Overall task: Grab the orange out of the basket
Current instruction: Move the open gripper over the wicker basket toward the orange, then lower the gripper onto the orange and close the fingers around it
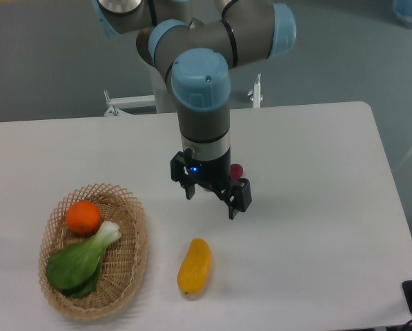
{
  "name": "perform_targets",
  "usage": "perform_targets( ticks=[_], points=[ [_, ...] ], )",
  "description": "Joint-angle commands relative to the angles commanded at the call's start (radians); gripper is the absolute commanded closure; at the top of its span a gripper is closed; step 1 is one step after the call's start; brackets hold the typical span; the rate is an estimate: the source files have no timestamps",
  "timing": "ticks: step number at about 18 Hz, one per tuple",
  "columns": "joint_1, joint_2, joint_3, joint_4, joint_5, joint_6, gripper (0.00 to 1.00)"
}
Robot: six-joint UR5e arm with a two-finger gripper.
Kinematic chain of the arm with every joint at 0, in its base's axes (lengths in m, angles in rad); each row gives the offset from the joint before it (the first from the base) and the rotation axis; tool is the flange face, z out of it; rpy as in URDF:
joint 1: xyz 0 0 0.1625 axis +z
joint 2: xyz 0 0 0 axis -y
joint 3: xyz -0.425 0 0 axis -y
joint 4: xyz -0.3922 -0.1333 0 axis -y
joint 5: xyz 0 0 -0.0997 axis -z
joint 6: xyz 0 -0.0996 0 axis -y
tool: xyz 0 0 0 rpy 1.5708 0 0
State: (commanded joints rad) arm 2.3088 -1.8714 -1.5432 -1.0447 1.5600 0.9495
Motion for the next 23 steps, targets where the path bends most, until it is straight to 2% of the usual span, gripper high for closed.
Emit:
perform_targets(
  ticks=[3,5,8,10,14,17,21,23],
  points=[
    [-0.07,-0.003,0.006,0.002,0.024,0.047,0.0],
    [-0.141,-0.031,0.008,0.006,0.064,0.112,0.0],
    [-0.221,-0.057,0.008,0.067,0.081,0.184,0.0],
    [-0.277,-0.077,0.003,0.068,0.083,0.201,0.0],
    [-0.367,-0.078,-0.023,0.06,0.083,0.226,0.0],
    [-0.391,-0.077,-0.1,0.072,0.08,0.227,0.0],
    [-0.407,-0.077,-0.127,0.074,0.072,0.226,0.0],
    [-0.419,-0.1,-0.133,0.077,0.077,0.224,0.0]
  ],
)
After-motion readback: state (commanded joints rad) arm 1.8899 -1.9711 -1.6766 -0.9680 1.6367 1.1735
